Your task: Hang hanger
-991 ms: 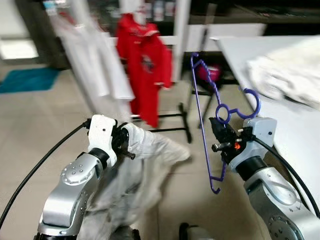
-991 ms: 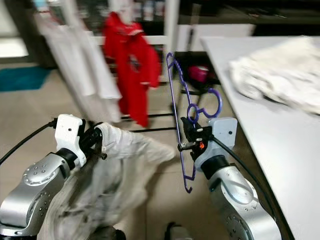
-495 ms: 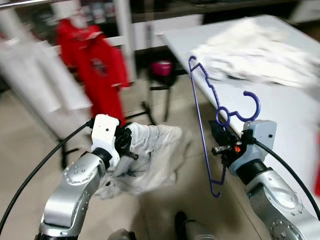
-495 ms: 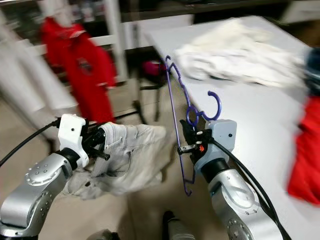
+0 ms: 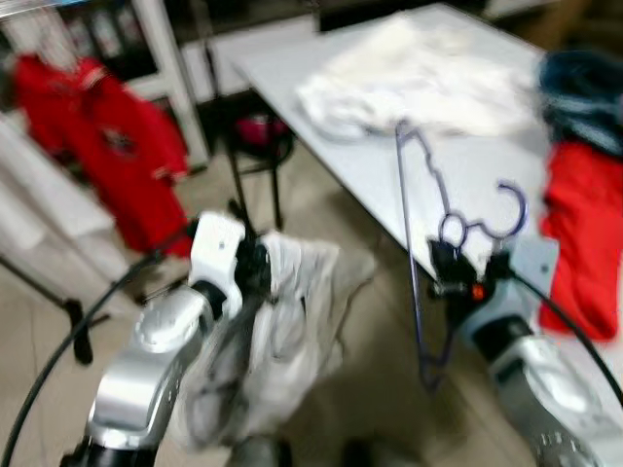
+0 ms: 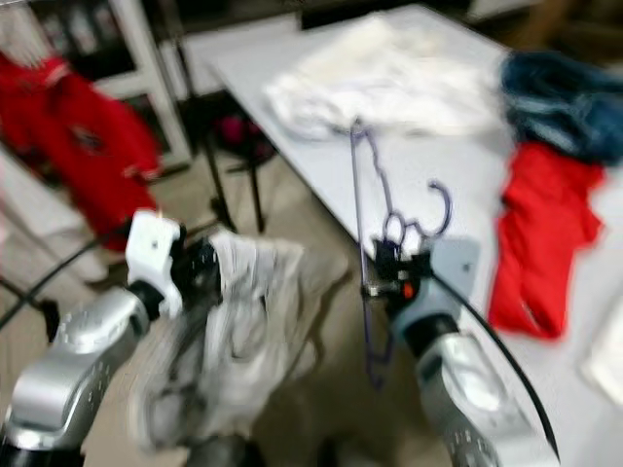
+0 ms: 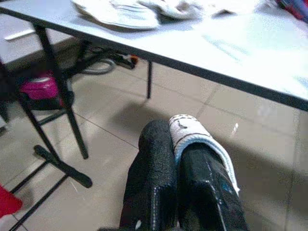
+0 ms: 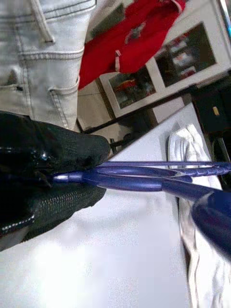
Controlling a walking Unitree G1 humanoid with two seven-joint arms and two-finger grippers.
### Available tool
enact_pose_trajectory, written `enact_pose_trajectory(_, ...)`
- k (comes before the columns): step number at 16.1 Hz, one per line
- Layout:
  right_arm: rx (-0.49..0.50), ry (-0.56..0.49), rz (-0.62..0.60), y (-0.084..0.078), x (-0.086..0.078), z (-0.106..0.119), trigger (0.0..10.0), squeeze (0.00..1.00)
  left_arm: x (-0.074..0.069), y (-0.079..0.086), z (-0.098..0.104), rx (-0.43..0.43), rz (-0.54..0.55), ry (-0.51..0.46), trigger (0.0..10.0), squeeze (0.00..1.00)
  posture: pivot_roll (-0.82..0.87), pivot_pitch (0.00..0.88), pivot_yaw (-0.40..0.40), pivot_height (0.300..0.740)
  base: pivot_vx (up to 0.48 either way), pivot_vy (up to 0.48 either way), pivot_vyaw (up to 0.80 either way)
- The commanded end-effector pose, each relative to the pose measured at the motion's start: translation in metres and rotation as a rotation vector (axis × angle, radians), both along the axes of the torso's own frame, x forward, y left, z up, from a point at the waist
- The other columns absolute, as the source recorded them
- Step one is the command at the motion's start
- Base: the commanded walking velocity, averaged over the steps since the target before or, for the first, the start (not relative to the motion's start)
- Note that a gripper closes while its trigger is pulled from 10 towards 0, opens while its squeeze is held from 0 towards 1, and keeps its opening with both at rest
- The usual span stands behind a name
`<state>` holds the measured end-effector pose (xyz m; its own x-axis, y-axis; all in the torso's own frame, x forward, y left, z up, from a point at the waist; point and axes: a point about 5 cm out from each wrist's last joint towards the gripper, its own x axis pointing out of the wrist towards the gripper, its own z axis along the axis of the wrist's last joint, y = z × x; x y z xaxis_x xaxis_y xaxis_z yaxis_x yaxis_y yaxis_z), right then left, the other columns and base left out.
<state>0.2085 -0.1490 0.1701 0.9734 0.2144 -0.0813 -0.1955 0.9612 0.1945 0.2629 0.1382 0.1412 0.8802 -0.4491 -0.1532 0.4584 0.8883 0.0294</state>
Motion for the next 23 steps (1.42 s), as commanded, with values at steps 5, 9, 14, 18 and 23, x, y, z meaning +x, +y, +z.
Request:
enact_pose_trajectory(5, 0.022, -0.033, 0.037, 0.005, 0.003, 0.013, 10.0, 0.00, 0.001, -0.002, 0.012, -0.010, -0.025, -0.069, 10.0, 0.00, -0.01, 0.096, 0.067, 0.740, 0.000, 0.000, -0.80)
enact_pose_trajectory(9, 0.031, -0.042, 0.043, 0.007, 0.005, 0.015, 10.0, 0.00, 0.002, -0.005, 0.016, -0.023, -0.045, -0.085, 10.0, 0.00, -0.01, 0.091, 0.069, 0.740, 0.000, 0.000, -0.80)
enact_pose_trajectory(14, 0.047, -0.033, 0.024, 0.008, 0.007, 0.015, 10.0, 0.00, 0.001, -0.004, 0.017, -0.019, -0.058, -0.090, 10.0, 0.00, 0.00, 0.091, 0.064, 0.740, 0.000, 0.000, -0.80)
enact_pose_trajectory(18, 0.047, -0.036, 0.029, 0.012, 0.006, 0.015, 10.0, 0.00, -0.001, -0.002, 0.015, -0.002, -0.073, -0.087, 10.0, 0.00, 0.00, 0.080, 0.070, 0.740, 0.000, -0.259, -0.80)
enact_pose_trajectory(23, 0.049, -0.040, 0.029, 0.013, 0.007, 0.016, 10.0, 0.00, 0.001, -0.003, 0.015, 0.003, -0.083, -0.088, 10.0, 0.00, 0.00, 0.074, 0.076, 0.740, 0.000, -0.257, -0.80)
